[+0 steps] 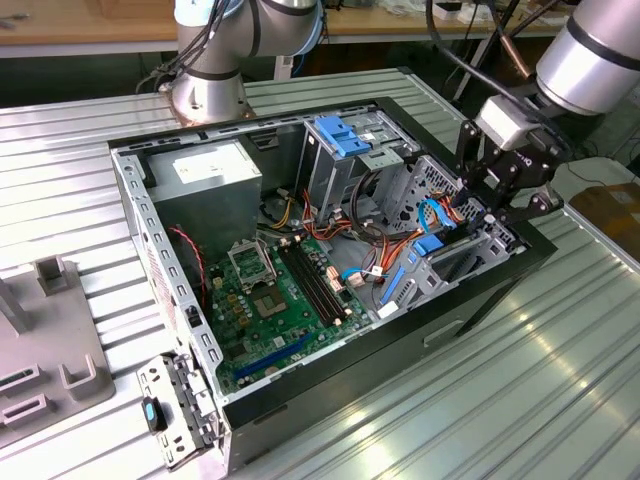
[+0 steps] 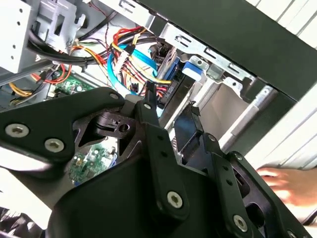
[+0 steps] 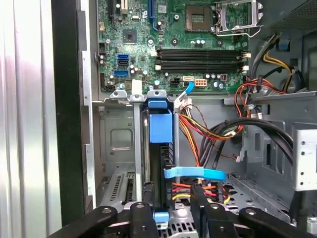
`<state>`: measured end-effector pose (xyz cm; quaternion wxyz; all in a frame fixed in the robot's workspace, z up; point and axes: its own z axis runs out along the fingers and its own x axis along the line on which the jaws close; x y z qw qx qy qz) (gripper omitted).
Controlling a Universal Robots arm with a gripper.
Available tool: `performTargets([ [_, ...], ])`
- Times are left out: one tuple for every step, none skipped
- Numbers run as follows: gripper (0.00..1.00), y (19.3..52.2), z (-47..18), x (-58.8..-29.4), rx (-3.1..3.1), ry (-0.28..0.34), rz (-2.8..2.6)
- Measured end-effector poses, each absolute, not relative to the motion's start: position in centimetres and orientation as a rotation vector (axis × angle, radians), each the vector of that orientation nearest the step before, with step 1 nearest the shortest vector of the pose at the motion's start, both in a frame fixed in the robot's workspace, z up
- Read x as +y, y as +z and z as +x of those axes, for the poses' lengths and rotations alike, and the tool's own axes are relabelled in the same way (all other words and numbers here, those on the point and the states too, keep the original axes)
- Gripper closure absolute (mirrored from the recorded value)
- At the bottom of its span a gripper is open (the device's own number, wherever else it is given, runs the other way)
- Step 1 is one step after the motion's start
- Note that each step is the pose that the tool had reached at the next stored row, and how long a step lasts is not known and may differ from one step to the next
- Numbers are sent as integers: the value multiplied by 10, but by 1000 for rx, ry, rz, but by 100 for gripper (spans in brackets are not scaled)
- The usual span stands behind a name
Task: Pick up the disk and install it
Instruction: 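Insert the second disk wire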
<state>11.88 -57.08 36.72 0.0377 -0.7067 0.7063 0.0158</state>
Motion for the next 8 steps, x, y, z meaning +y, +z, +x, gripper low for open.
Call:
performTargets([
  [58, 371, 119, -571, 2167, 48, -2168],
  [58, 373, 119, -571, 2167, 48, -2168],
  [58, 377, 119, -570, 2167, 47, -2168],
  [58, 379, 119, -570, 2167, 46, -2168],
  [58, 383, 119, -570, 2166, 45, -2168],
  [58, 383, 119, -570, 2166, 45, -2168],
  [58, 383, 118, -570, 2167, 43, -2168],
  [58, 383, 116, -566, 2167, 42, -2169],
])
